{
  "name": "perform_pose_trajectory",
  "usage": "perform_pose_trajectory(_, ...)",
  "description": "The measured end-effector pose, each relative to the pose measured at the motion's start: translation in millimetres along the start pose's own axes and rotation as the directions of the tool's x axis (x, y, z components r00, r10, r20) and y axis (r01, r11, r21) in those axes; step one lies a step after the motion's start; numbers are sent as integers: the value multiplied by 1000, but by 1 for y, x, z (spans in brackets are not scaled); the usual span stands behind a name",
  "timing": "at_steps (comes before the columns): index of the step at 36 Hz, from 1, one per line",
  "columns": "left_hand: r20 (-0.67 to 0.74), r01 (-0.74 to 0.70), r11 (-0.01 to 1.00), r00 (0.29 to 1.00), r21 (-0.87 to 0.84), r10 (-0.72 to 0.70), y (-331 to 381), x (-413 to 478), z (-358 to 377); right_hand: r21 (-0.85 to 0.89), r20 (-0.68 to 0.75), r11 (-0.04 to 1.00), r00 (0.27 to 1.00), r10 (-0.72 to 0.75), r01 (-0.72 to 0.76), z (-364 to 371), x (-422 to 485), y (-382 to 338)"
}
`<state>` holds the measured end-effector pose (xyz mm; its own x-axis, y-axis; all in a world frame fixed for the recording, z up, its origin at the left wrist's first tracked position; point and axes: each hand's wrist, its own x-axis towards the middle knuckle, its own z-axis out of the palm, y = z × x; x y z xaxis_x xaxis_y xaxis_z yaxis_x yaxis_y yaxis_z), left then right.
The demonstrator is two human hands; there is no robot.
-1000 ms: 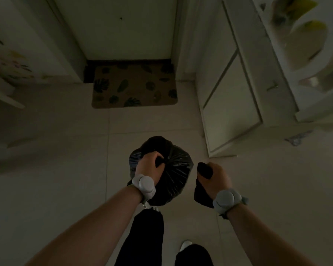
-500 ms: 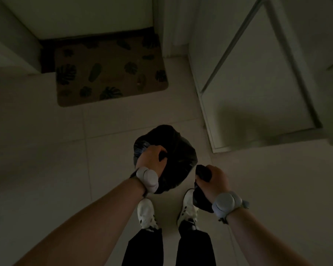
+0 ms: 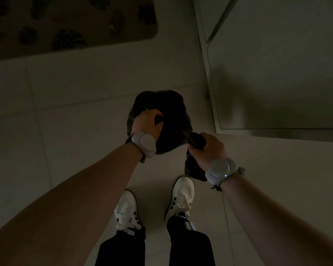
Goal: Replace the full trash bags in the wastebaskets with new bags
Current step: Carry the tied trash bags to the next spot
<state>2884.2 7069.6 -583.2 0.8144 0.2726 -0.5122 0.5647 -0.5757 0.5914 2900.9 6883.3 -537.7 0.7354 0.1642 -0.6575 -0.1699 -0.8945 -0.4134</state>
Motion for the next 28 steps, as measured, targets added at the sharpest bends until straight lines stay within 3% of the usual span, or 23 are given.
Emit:
perform_pose_trajectory(4, -6, 4, 999, 1000, -47, -4, -6, 21, 22, -16, 10, 1000, 1000, 6, -6, 6, 25, 19)
perform_pose_trajectory(14, 174, 78, 997, 982, -16, -74, -26, 32, 46, -70, 72, 997, 997, 37, -32, 14, 40, 36)
perform_pose_trajectory(21, 178, 56, 998, 983, -24, -51, -18, 20, 13, -50, 27, 999, 1000, -8, 9, -4, 28, 11)
perform_pose_trajectory(28, 84, 43, 996, 996, -76, -37, 14, -35, -52, 91, -20, 995, 999, -31, 32, -45, -14, -45)
